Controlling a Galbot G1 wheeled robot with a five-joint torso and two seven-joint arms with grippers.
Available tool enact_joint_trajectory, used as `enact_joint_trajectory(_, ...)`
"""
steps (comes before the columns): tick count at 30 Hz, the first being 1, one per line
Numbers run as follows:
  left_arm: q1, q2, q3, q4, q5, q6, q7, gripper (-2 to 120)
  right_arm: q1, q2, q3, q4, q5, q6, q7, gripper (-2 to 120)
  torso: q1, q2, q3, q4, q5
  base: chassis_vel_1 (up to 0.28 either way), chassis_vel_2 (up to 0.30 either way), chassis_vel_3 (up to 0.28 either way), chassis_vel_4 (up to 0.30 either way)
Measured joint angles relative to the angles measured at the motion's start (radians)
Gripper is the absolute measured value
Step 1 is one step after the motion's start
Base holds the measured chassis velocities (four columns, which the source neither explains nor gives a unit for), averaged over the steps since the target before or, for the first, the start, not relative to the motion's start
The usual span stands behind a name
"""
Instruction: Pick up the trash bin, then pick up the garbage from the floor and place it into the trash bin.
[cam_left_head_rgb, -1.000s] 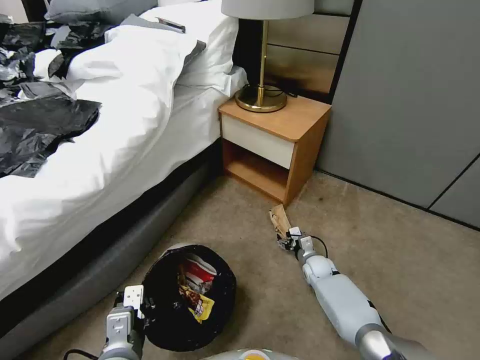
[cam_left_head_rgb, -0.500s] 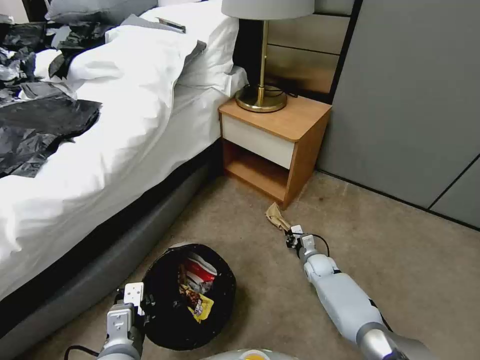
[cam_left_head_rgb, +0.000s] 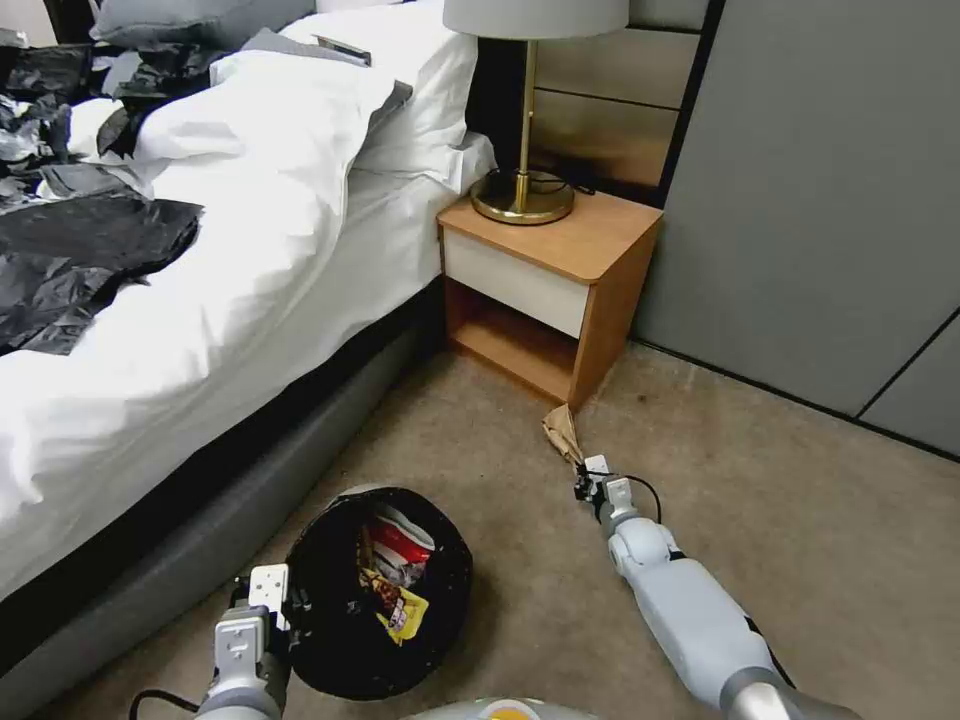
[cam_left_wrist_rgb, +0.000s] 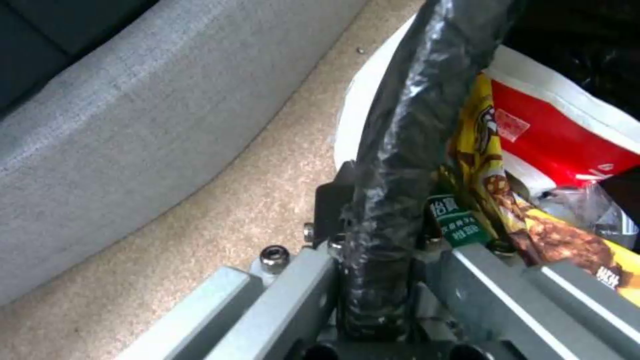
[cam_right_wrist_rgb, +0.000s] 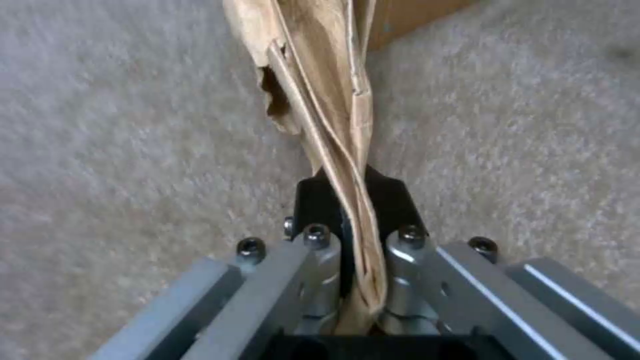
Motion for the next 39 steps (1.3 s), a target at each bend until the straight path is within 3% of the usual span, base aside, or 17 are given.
enact_joint_trajectory(7, 0.0, 0.004, 0.001, -0.001, 0.0, -0.001, 0.0, 0, -0.116, -0.023, 0.006, 0.253, 0.035, 0.012, 0.026, 0, 0.0, 0.0, 0.0, -0.0002, 0.0002, 0.0, 0.0, 0.0, 0.0)
enact_joint_trajectory(10, -0.003, 0.009, 0.004, -0.001, 0.0, -0.001, 0.001, 0, -0.205, -0.037, 0.008, 0.47, 0.026, 0.107, -0.004, 0, 0.0, 0.0, 0.0, 0.0002, 0.0002, 0.0, 0.0, 0.0, 0.0)
enact_joint_trajectory(11, -0.003, 0.009, 0.004, -0.001, 0.0, -0.001, 0.001, 0, -0.205, -0.037, 0.008, 0.47, 0.026, 0.107, -0.004, 0, 0.0, 0.0, 0.0, 0.0002, 0.0002, 0.0, 0.0, 0.0, 0.0)
enact_joint_trajectory(13, -0.005, 0.014, 0.007, -0.002, 0.0, -0.001, 0.001, 0, -0.276, -0.053, 0.003, 0.616, 0.03, 0.2, -0.115, 0, 0.0, 0.0, 0.0, -0.0001, 0.0003, 0.0, 0.0, 0.0, 0.0)
enact_joint_trajectory(15, -0.005, 0.016, 0.007, -0.002, 0.0, -0.001, 0.001, 0, -0.297, -0.059, -0.001, 0.657, 0.033, 0.231, -0.156, 0, 0.0, 0.0, 0.0, 0.0001, 0.0005, 0.0, 0.0, 0.0, 0.0)
enact_joint_trajectory(17, -0.007, 0.021, 0.007, -0.003, -0.004, -0.001, 0.002, 0, -0.373, -0.083, -0.032, 0.79, 0.031, 0.316, -0.269, 0, 0.0, 0.0, 0.0, -0.0002, 0.0, 0.0, 0.0, 0.0, 0.0)
enact_joint_trajectory(22, -0.01, 0.03, 0.006, -0.006, -0.01, 0.0, 0.003, 0, -0.467, -0.127, -0.112, 0.941, -0.005, 0.359, -0.326, 0, 0.0, 0.0, 0.0, 0.0, 0.0004, 0.0, 0.0, 0.0, 0.0)
enact_joint_trajectory(31, -0.012, 0.035, 0.006, -0.011, -0.016, 0.003, 0.004, 0, -0.53, -0.209, -0.218, 1.004, -0.059, 0.379, -0.338, 0, 0.0, 0.0, 0.0, -0.0001, 0.0003, 0.0, 0.0, 0.0, 0.0)
enact_joint_trajectory(39, -0.015, 0.034, 0.011, -0.029, -0.028, 0.02, -0.001, 0, -0.552, -0.245, -0.289, 0.934, -0.109, 0.417, -0.345, 0, 0.0, 0.0, 0.0, -0.0001, 0.0004, 0.0, 0.0, 0.0, 0.0)
